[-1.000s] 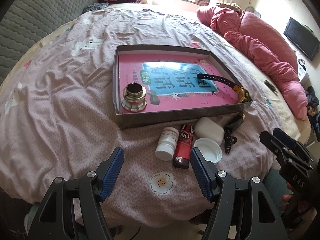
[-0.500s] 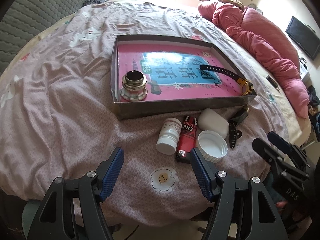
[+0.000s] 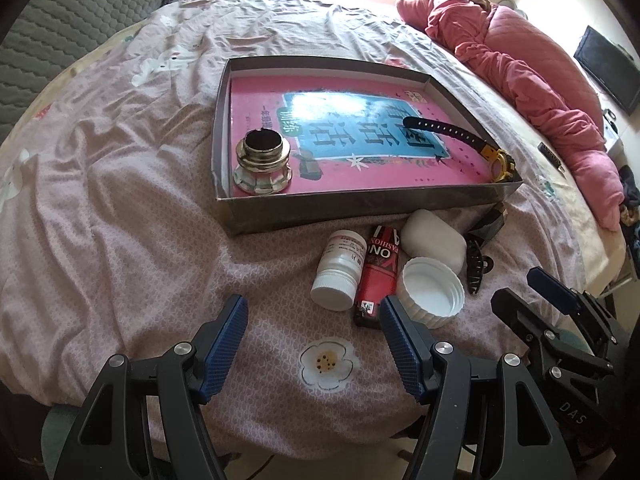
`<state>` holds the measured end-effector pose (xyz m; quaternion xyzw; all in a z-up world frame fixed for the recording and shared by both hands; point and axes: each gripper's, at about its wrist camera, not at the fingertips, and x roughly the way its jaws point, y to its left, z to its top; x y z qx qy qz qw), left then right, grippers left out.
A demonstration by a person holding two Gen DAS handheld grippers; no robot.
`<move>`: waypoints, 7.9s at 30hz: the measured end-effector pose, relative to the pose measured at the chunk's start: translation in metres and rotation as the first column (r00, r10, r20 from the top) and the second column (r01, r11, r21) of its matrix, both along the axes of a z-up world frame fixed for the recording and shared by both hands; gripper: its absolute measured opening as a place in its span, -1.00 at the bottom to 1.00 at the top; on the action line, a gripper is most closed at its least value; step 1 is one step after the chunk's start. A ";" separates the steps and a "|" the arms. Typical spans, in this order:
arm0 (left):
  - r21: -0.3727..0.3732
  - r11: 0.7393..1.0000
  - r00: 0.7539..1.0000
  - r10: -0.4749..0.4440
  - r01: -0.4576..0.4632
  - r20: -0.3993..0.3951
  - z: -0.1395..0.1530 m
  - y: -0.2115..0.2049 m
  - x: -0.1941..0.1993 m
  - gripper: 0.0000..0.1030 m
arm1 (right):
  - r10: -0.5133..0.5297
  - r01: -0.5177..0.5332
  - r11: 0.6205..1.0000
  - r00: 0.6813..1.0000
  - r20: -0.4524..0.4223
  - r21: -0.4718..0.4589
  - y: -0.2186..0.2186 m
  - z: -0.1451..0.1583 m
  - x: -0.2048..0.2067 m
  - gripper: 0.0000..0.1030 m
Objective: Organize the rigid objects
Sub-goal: 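Withdraw both grippers back toward the remaining objects in front of the tray, then close the left gripper on the white pill bottle while the right closes on the black clip, then lift the pill bottle and black clip and carry both over the tray, then lower the black clip onto the workbook and open the right gripper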
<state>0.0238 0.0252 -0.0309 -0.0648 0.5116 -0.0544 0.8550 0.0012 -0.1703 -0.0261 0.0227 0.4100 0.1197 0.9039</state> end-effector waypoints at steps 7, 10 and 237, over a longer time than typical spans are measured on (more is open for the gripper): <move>0.005 1.000 1.000 -0.003 0.004 -0.009 -0.006 -0.001 0.014 0.36 | -0.013 0.013 1.000 1.000 -0.014 0.009 -0.005 -0.005 0.002 0.28; 0.012 1.000 1.000 0.001 -0.001 -0.020 -0.010 -0.001 0.019 0.36 | -0.008 0.008 1.000 1.000 -0.016 0.005 -0.004 -0.005 0.002 0.28; 0.056 0.991 0.990 0.115 -0.119 0.078 0.005 -0.024 0.114 -0.47 | 0.187 -0.207 0.975 0.961 0.206 0.080 -0.001 0.051 0.151 -0.55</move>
